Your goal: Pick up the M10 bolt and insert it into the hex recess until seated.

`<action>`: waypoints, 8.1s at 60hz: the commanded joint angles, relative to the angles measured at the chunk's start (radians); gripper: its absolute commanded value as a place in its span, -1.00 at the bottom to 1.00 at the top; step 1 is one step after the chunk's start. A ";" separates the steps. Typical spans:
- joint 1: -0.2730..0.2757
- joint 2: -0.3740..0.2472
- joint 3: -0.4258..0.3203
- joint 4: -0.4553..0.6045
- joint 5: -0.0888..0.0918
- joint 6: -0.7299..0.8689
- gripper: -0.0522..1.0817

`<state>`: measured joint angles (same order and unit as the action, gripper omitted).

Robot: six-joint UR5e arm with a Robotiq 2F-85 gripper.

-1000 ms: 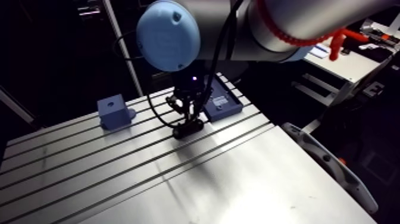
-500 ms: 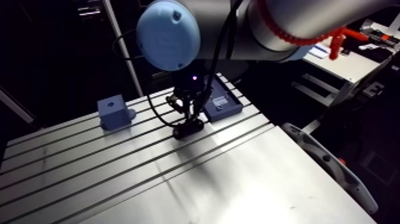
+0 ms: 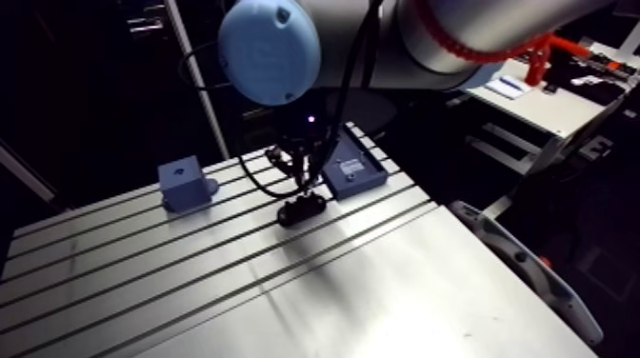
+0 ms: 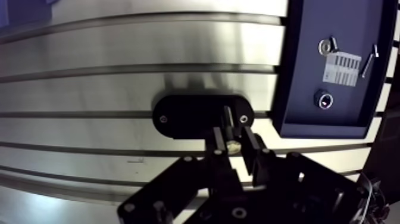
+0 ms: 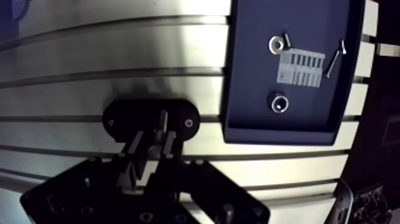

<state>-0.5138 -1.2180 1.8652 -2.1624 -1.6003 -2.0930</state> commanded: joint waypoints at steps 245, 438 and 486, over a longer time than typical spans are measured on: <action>0.452 0.348 -0.779 0.641 -0.105 -0.112 0.54; 0.449 0.360 -0.717 0.594 -0.105 -0.114 0.54; 0.452 0.366 -0.713 0.577 -0.105 -0.111 0.21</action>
<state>-0.0637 -0.8521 1.1518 -1.5725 -1.7059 -2.2067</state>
